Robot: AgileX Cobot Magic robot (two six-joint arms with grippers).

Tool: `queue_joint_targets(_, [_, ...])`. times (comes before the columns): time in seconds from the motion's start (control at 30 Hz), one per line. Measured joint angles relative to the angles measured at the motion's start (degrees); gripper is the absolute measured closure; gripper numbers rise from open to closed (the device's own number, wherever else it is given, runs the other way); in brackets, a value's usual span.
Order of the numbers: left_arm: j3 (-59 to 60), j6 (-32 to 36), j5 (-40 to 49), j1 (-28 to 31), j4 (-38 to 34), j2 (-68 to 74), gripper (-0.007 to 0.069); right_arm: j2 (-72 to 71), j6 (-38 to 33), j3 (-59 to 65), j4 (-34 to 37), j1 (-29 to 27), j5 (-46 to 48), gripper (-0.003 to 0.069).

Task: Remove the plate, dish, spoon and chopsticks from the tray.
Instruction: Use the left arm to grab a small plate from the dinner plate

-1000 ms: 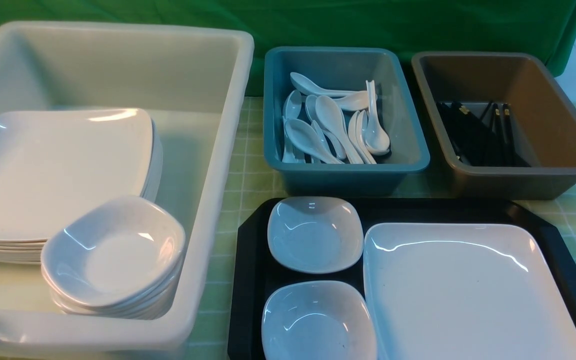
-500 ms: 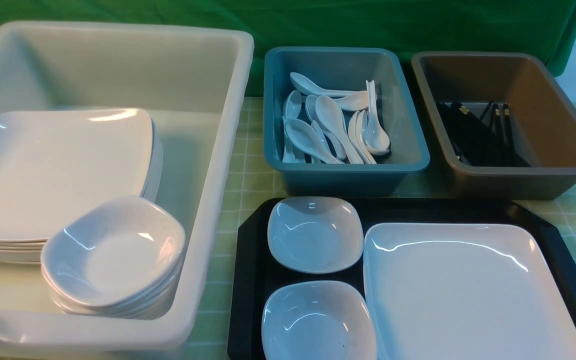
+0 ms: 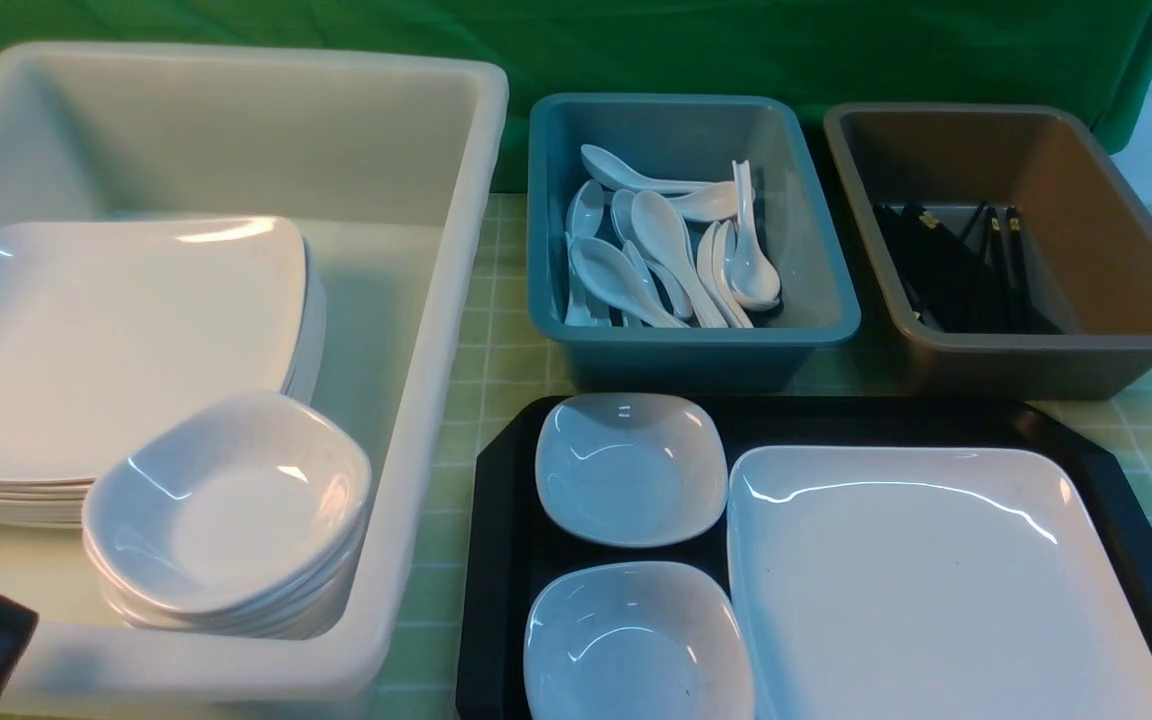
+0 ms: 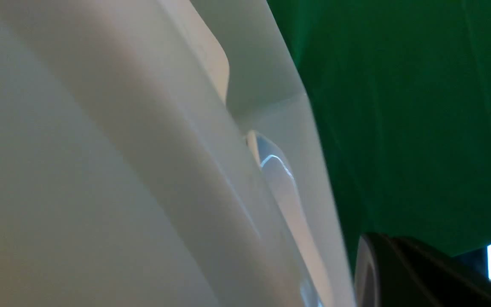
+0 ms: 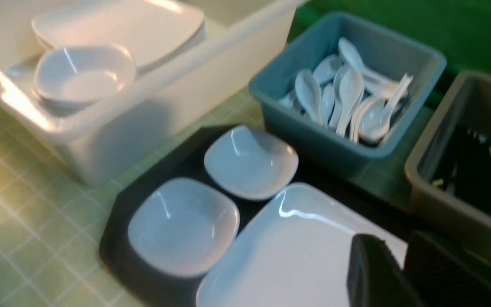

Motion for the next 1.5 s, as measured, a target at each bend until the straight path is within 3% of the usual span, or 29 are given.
queue_joint_targets(0.37, [0.07, -1.71, 0.48, -0.05, -3.84, 0.00, 0.0623, 0.00, -1.69, 0.00, -1.53, 0.00, -3.46, 0.0533])
queue_joint_targets(0.6, [-14.16, 4.09, 8.85, -0.05, -0.80, 2.06, 0.0623, 0.00, -1.77, 0.00, -1.59, 0.00, -4.73, 0.0532])
queue_joint_targets(0.67, [-20.01, 4.61, 13.15, -0.05, 2.23, 5.65, 0.0623, 0.00, -1.83, 0.00, -1.59, 0.00, -4.73, 0.0531])
queue_joint_targets(0.8, [-34.04, 6.13, 32.51, -0.05, 8.07, 19.28, 0.0623, 0.00, -3.01, 0.00, -1.59, 0.00, -4.77, 0.0524])
queue_joint_targets(0.97, [-47.61, 15.93, 54.59, -0.05, 9.90, 38.28, 0.0623, 0.00, -4.43, 0.00, -1.63, 0.00, -4.79, 0.0519])
queue_joint_targets(1.03, [-50.84, 18.07, 57.88, -0.05, 9.95, 43.93, 0.0623, 0.00, -4.57, 0.00, -1.63, 0.00, -4.58, 0.0518])
queue_joint_targets(1.23, [-53.09, 20.40, 58.18, -0.05, 9.18, 52.67, 0.0623, 0.00, -4.64, 0.00, -1.70, 0.00, -0.93, 0.0511])
queue_joint_targets(1.5, [-53.09, 20.62, 58.80, -1.03, 8.96, 54.22, 0.0623, 0.00, -4.64, 0.00, -1.76, 0.00, 0.68, 0.0502])
